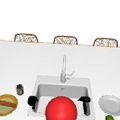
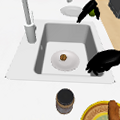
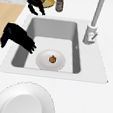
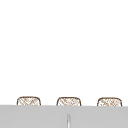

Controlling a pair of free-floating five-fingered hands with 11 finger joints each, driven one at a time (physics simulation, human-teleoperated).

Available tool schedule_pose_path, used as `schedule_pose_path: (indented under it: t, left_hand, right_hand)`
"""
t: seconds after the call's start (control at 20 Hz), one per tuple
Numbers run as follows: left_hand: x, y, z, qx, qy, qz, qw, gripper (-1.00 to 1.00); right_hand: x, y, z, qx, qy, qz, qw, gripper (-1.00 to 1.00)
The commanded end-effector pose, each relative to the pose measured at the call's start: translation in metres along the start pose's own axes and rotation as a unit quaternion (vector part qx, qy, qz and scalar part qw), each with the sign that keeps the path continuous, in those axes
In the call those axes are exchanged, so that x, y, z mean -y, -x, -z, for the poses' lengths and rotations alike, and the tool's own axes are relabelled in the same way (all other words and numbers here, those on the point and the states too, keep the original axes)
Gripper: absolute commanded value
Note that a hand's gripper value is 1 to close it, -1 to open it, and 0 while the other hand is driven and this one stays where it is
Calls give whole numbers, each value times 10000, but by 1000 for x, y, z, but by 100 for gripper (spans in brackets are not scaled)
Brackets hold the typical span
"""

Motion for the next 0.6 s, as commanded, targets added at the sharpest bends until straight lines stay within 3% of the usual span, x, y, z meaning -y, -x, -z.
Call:
schedule_pose_path:
  t: [0.0, 0.05, 0.1, 0.2, 0.3, 0.4, 0.55]
  left_hand:
    - [0, 0, 0, 0, 0, 0, 10000, 0]
    - [0, 0, 0, 0, 0, 0, 10000, 0]
    - [0, 0, 0, 0, 0, 0, 10000, 0]
    - [0, 0, 0, 0, 0, 0, 10000, 0]
    - [0, 0, 0, 0, 0, 0, 10000, 0]
    - [0, 0, 0, 0, 0, 0, 10000, 0]
    - [0, 0, 0, 0, 0, 0, 10000, 0]
  right_hand:
    - [-22, -3, -21, 10, 121, -27, 9999, -100]
    - [-27, -4, -26, 11, 108, -25, 9999, -100]
    - [-12, -2, -17, 14, 238, -29, 9997, -100]
    - [-17, -1, -17, -23, -62, 47, 10000, -100]
    - [-12, -3, -11, -49, -145, 90, 9998, -100]
    - [-11, -12, 7, 41, -325, -38, 9995, -100]
    - [-10, -21, 24, 8, -312, -190, 9993, -100]
